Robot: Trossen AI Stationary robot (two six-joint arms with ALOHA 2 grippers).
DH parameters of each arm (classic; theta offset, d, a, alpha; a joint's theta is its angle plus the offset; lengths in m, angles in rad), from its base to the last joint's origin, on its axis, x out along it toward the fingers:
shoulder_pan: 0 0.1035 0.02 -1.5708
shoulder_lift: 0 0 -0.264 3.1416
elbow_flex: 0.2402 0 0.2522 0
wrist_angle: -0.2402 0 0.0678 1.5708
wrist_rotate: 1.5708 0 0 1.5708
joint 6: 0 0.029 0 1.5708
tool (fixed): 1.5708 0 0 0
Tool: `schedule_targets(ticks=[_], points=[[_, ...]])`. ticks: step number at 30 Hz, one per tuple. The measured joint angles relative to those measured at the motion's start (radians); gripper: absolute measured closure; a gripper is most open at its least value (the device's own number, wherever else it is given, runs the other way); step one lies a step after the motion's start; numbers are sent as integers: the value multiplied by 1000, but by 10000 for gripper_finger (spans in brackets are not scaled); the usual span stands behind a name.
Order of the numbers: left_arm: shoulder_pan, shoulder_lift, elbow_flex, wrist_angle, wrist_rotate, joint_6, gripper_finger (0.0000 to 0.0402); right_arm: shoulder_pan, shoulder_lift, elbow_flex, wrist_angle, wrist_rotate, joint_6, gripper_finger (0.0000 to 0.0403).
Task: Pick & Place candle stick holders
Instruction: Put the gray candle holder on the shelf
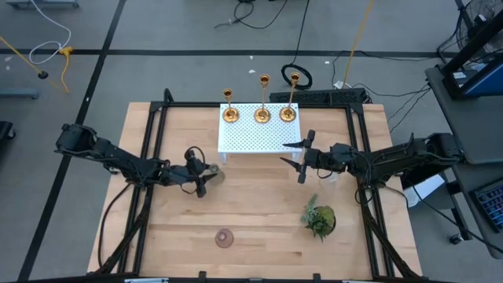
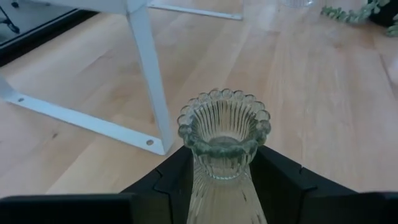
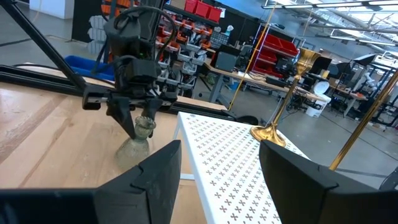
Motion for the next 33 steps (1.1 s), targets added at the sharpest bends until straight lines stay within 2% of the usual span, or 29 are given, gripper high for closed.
schedule_targets(ticks=[11, 17, 27, 33], points=[[-46, -1, 0, 82, 1, 4, 246, 0, 0, 0, 0, 0, 0, 193], [-68, -1, 0, 189, 0, 46, 245, 0, 0, 0, 0, 0, 0, 193], [-77, -1, 6, 433, -5, 182, 245, 0, 0, 0, 0, 0, 0, 193], [-58, -1, 71, 449, -52, 303, 245, 0, 0, 0, 0, 0, 7, 193]])
